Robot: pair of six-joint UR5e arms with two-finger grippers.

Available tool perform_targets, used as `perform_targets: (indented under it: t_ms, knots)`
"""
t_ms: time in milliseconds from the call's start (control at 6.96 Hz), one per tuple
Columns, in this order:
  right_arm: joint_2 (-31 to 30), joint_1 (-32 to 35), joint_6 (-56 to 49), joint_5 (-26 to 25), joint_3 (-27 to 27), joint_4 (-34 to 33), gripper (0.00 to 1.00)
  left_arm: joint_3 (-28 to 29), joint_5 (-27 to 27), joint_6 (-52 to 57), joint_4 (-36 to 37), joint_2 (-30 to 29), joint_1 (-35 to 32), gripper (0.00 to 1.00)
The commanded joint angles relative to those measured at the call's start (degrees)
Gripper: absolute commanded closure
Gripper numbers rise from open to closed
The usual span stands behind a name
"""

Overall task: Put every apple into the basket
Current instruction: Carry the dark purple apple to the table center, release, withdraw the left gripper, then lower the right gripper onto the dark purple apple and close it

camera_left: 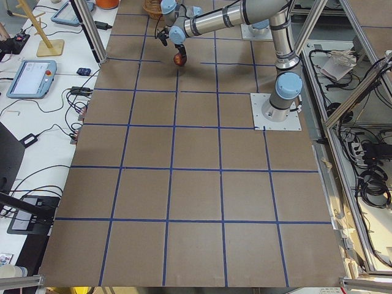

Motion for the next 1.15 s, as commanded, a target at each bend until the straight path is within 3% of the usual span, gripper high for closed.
perform_targets:
  t_ms: [0, 575, 719, 862, 1006]
  knots:
    - [-0.14, 6.81, 5.22, 0.46, 0.05, 0.16, 0.00, 1.78, 4.74, 14.87, -15.29, 8.25, 1.85, 0.00]
    - [0.48, 20.77, 32.85, 0.55, 0.49, -1.15, 0.00, -3.11, 10.48, 30.37, -25.11, 26.61, 10.97, 0.00]
    - [1.26, 24.90, 37.11, 0.46, 1.79, -1.86, 0.00, -4.35, 11.27, 32.23, -24.60, 30.83, 12.57, 0.00]
    - [2.75, 28.59, 42.11, 0.55, 3.98, -6.91, 0.00, -5.76, 11.28, 32.51, -23.98, 33.40, 14.33, 0.00]
    - [4.33, 31.33, 48.60, 0.46, 7.14, -12.97, 0.00, -6.03, 10.93, 33.65, -18.15, 31.60, 17.48, 0.00]
